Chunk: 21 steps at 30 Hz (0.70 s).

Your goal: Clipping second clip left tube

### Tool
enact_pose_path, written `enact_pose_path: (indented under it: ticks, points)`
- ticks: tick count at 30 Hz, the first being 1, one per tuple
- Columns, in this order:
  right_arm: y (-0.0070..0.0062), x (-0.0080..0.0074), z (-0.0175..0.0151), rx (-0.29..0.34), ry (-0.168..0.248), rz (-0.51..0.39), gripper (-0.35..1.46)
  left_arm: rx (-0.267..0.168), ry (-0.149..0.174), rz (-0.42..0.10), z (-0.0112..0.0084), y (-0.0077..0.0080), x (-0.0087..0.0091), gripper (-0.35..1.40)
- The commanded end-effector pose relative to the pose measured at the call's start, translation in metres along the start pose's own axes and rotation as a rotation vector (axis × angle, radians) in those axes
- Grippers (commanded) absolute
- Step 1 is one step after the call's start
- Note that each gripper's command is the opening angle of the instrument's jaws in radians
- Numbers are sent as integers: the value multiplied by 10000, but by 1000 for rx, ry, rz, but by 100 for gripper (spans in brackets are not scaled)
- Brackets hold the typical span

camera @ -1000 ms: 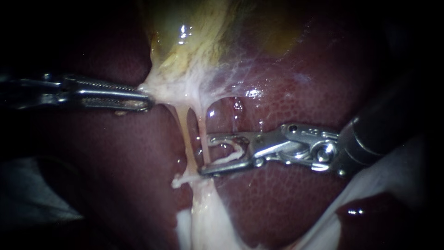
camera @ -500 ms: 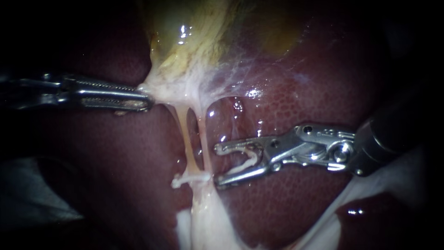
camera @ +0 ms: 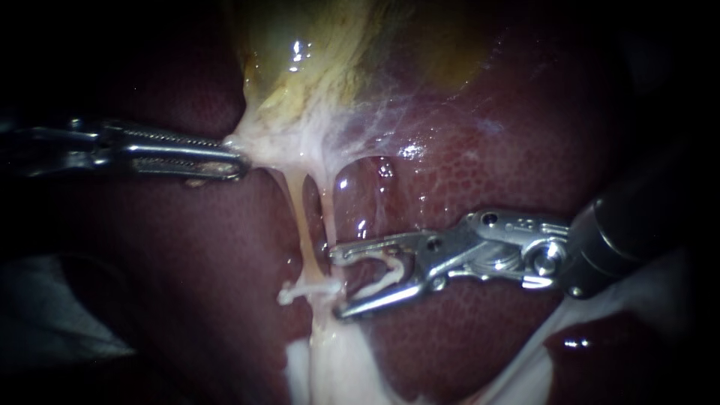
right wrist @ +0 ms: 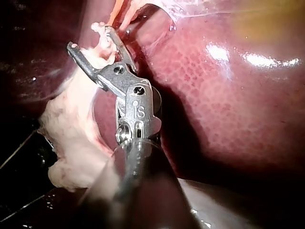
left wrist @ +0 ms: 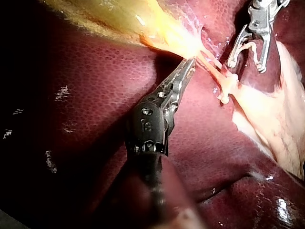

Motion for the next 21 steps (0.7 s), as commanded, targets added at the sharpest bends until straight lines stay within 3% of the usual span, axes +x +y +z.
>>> enact_pose_path:
  ticks: [1,8,14,21]
  points:
    - [3,-3,1,0,-2,5,50,0,0,-1,0,0,0,-35]
    - [18,-15,-1,-6,0,18,49,1,0,-1,0,0,0,-35]
    - [29,-27,7,-22,-28,19,49,1,0,-1,0,0,0,-35]
    - [39,-30,15,-33,-30,24,49,1,0,-1,0,0,0,-35]
